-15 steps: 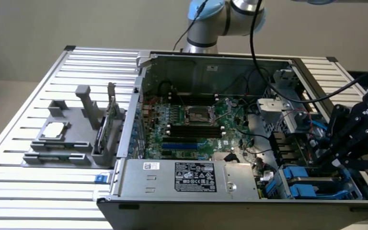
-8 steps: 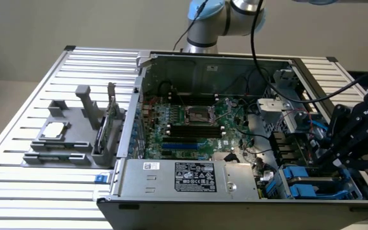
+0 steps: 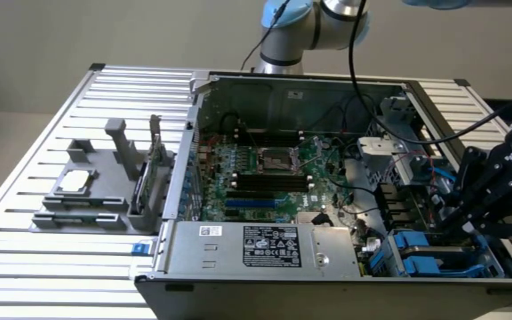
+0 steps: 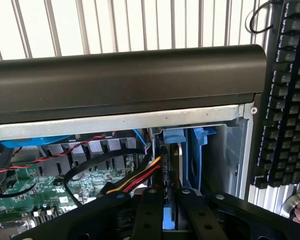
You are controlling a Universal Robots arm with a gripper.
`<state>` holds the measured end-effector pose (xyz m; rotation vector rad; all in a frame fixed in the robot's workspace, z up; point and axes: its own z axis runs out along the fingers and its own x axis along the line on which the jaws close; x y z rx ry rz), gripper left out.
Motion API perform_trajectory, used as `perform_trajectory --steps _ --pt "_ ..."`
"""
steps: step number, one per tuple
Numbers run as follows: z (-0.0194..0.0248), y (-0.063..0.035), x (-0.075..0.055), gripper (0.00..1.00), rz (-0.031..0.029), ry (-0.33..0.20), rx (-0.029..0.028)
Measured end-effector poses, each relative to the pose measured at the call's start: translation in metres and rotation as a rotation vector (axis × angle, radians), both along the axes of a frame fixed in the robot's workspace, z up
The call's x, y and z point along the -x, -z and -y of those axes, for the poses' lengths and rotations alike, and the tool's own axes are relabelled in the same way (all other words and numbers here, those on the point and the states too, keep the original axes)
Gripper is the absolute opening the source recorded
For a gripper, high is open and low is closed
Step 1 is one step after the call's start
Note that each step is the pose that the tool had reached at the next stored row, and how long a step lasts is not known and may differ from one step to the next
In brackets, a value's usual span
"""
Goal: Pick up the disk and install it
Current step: 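Insert the first disk wire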
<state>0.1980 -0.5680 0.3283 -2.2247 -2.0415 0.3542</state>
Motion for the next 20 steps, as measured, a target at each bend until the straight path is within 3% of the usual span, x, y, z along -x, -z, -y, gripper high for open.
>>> perform_trajectory --steps 7,8,11,12,20 --pt "0.0000 0.0018 0.000 0.16 -0.0011 0.000 0.0000" --pt "-0.0001 0.0031 0.000 0.16 -0.0013 0.000 -0.0030" --pt "0.0000 0.0022 0.000 0.24 -0.0015 0.000 -0.0005" --pt "0.0000 0.0021 0.000 0.31 -0.0015 0.000 -0.0004" --pt "0.0000 -0.0130 0.000 0.31 -0.0037 0.000 -0.0005"
